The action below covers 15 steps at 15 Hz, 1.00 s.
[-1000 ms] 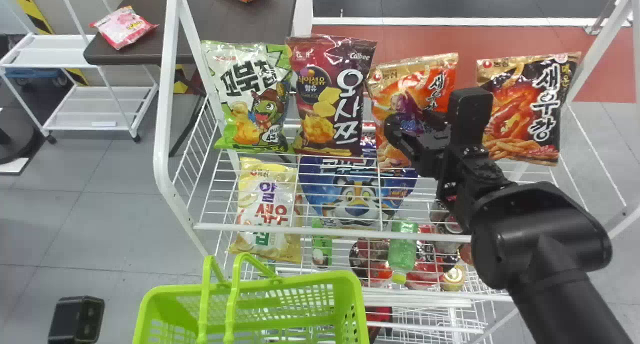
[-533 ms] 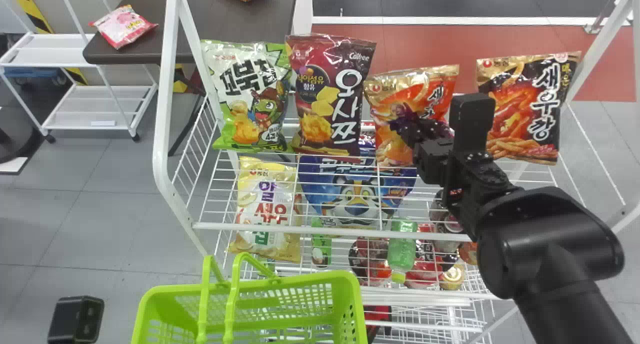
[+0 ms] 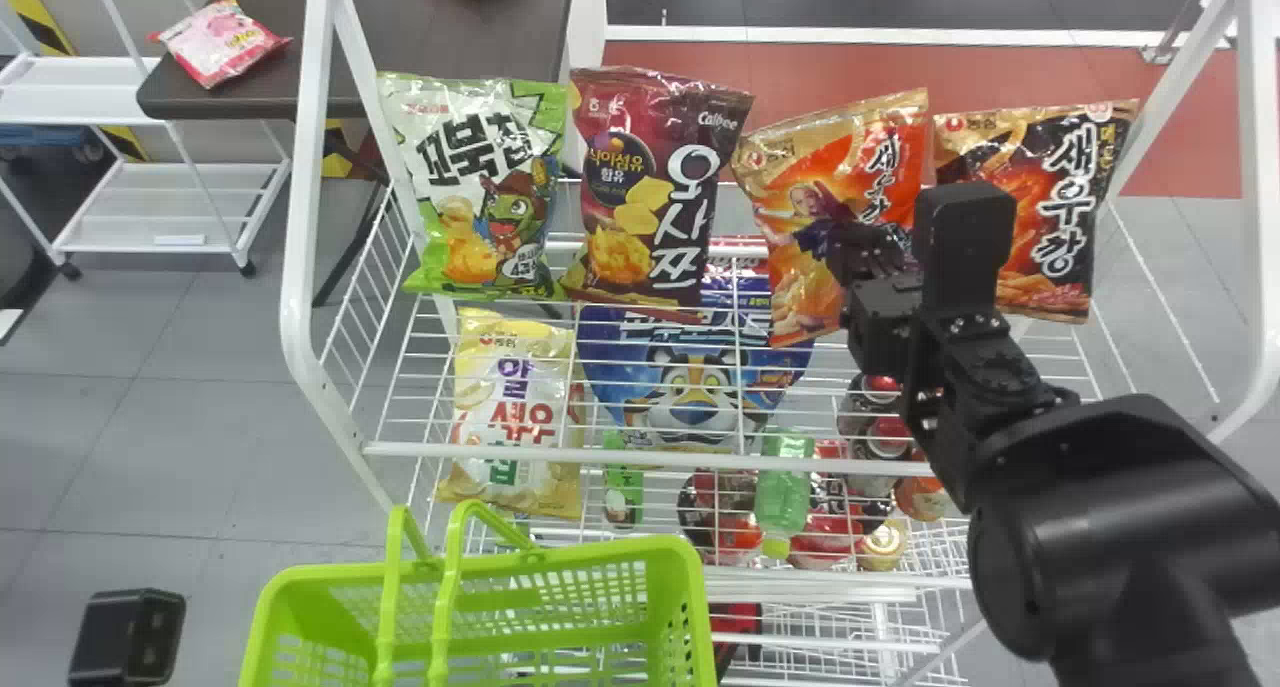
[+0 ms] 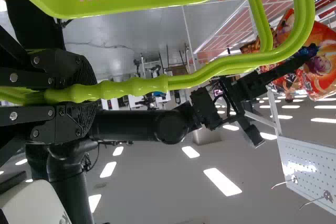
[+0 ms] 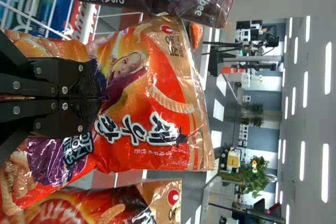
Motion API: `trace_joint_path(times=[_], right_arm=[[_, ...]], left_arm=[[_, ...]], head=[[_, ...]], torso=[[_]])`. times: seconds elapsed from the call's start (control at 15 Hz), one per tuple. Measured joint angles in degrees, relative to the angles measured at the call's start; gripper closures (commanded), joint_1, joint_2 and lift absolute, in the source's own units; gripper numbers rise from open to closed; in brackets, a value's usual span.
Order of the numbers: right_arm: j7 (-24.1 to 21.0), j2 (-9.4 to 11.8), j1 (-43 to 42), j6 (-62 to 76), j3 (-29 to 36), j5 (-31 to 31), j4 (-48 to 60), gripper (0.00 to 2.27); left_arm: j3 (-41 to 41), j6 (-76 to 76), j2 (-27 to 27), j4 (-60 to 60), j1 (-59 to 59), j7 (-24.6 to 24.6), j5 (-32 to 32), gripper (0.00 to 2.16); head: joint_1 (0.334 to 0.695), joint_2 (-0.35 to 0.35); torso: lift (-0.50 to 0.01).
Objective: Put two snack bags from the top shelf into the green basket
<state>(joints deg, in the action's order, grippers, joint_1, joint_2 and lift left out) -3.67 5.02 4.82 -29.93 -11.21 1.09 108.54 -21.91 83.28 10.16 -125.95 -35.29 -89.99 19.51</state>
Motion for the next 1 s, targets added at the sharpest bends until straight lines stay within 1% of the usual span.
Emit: trace_joint_path(times=[0.27, 0.4, 0.73, 1.0], right_arm=[[-1.7, 0.45, 4.91, -7.74, 0.92, -0.03, 10.83, 2.25], [-3.11, 0.87, 6.19, -12.6, 1.21, -0.5, 14.62, 2.25], [-3.4, 1.15, 8.24, -15.33, 2.18, -0.39, 17.32, 2.25], [-3.36, 1.58, 10.66, -21.98, 1.5, 0.71, 23.45, 2.25]], left_arm=[[0.36, 0.0, 0.28, 0.0, 0.08, -0.01, 0.05, 2.15], [0.44, -0.02, 0.31, 0.0, 0.13, -0.01, 0.05, 2.15], [0.78, -0.17, 0.56, 0.5, 0.4, -0.01, 0.06, 2.15], [0.81, -0.33, 0.64, 0.69, 0.45, -0.01, 0.09, 2.15]], head=[[0.695, -0.013], [0.695, -0.04], [0.695, -0.064], [0.695, -0.052]], torso=[[-0.001], [-0.001], [-0.001], [-0.001]])
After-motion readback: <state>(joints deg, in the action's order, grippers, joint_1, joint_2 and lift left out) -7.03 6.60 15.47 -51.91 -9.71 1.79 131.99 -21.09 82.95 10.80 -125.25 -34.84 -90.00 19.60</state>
